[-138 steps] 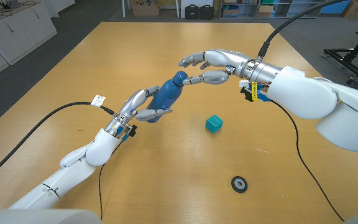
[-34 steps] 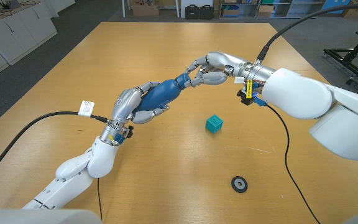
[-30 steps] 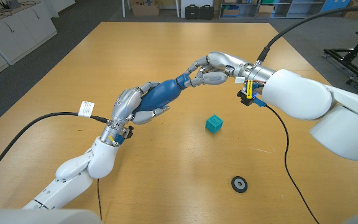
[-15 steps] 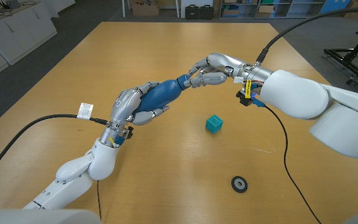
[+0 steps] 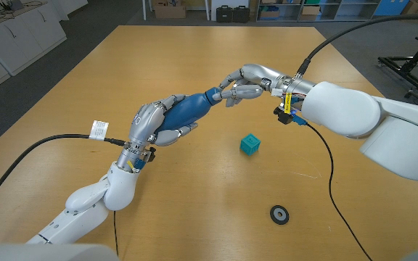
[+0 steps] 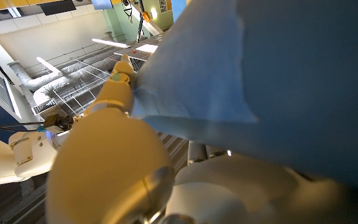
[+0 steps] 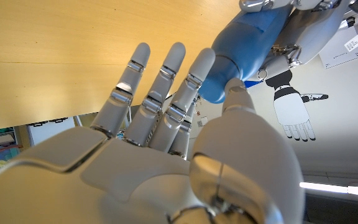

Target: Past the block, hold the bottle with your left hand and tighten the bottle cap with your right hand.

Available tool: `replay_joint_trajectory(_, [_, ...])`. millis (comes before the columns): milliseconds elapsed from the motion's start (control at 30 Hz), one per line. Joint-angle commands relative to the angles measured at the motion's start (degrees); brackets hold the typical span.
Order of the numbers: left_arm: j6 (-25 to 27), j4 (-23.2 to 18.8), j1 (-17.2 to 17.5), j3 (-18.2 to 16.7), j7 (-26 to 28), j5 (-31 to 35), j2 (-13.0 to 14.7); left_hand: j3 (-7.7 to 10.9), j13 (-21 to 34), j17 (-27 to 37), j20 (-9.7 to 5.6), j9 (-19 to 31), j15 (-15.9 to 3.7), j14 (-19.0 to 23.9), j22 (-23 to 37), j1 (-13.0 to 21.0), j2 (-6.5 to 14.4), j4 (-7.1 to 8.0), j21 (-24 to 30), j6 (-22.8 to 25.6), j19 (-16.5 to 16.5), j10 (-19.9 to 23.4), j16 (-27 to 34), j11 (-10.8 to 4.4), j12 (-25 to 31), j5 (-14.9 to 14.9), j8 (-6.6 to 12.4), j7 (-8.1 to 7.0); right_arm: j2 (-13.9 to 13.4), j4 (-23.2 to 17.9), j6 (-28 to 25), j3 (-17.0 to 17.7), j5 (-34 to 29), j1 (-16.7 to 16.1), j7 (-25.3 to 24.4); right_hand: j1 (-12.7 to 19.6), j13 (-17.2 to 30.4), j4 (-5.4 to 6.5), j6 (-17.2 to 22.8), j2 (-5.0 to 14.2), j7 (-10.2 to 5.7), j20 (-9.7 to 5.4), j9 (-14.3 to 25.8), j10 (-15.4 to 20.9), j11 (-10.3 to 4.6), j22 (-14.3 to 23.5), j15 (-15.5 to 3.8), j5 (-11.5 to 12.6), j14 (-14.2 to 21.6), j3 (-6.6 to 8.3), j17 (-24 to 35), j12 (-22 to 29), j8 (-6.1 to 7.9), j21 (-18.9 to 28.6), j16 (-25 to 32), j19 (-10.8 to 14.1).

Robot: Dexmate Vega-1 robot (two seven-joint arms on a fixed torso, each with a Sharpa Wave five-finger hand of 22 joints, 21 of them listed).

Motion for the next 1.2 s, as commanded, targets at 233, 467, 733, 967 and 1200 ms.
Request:
replay_joint_trajectory(233, [0.42,-0.05,-0.33,0.71,1.07,0.14,0.54,0.06,0.33,0.08,-7.08,0.31,-8.4,0.63,0.01,15.15,15.7,0.46,0.42,17.85,-0.21,10.45,0.19,-10.29,0.16,0.25,0.54,-12.42,0.81,-0.64,-2.12,-0.06,4.52,0.41,-4.03,0.82,16.99,-0.84,28.11,1.41,-3.59,-4.48,10.77,5.84,0.24,0.83,-1.85,-1.92,9.79,-0.17,4.84,19.05,19.15,4.26,4.37,5.22])
replay_joint_trajectory(467, [0.66,0.17,-0.4,1.0,1.24,0.09,0.56,0.0,0.42,0.13,-7.05,0.31,-8.42,0.71,0.01,15.23,15.75,0.46,0.46,17.88,-0.19,10.49,0.21,-10.29,0.14,0.27,0.52,-12.5,2.94,-1.86,-5.94,1.59,6.72,-1.0,-7.73,0.17,27.8,-0.78,31.33,0.96,-2.97,-8.17,13.95,6.29,0.54,1.16,-2.22,-2.32,15.41,-0.34,8.28,33.41,25.48,7.78,6.58,9.74])
replay_joint_trajectory(733, [0.82,0.12,-0.44,1.24,1.36,0.19,0.74,-0.12,0.54,0.2,-7.04,0.32,-8.43,0.77,0.0,15.35,15.77,0.45,0.51,17.87,-0.2,10.46,0.22,-10.34,0.05,0.29,0.48,-12.62,2.67,-3.79,-13.14,-2.04,8.55,4.32,-9.03,-2.68,33.03,0.38,33.74,-0.47,-3.06,-8.79,13.66,5.86,0.8,1.19,-1.9,-2.88,17.23,-1.66,10.69,41.25,28.93,9.31,7.92,10.95])
replay_joint_trajectory(967, [0.86,0.01,-0.39,1.4,1.57,0.32,0.86,-0.2,0.6,0.23,-7.03,0.31,-8.41,0.74,0.0,15.42,15.75,0.44,0.54,18.13,-0.21,10.57,0.19,-10.43,0.03,0.32,0.55,-12.51,3.37,-5.32,-21.65,-7.47,10.17,11.59,-9.59,-12.74,32.86,5.58,36.02,-1.69,-1.84,-9.14,11.78,6.2,1.28,0.91,-1.7,-4.26,17.87,-5.6,12.43,44.98,32.36,10.26,9.29,12.08])
replay_joint_trajectory(1200, [0.88,0.08,-0.22,1.45,2.01,0.28,0.83,-0.24,0.6,0.25,-7.04,0.31,-8.42,0.76,-0.01,15.45,15.76,0.44,0.54,18.11,-0.25,10.55,0.19,-10.39,-0.02,0.33,0.52,-12.54,2.29,-6.95,-27.17,-13.47,10.7,16.75,-15.13,-20.6,30.12,9.43,27.94,-3.21,-2.01,-9.51,11.72,4.05,0.79,0.46,-1.83,-4.34,16.22,-9.16,12.17,45.45,32.15,10.23,8.67,12.14])
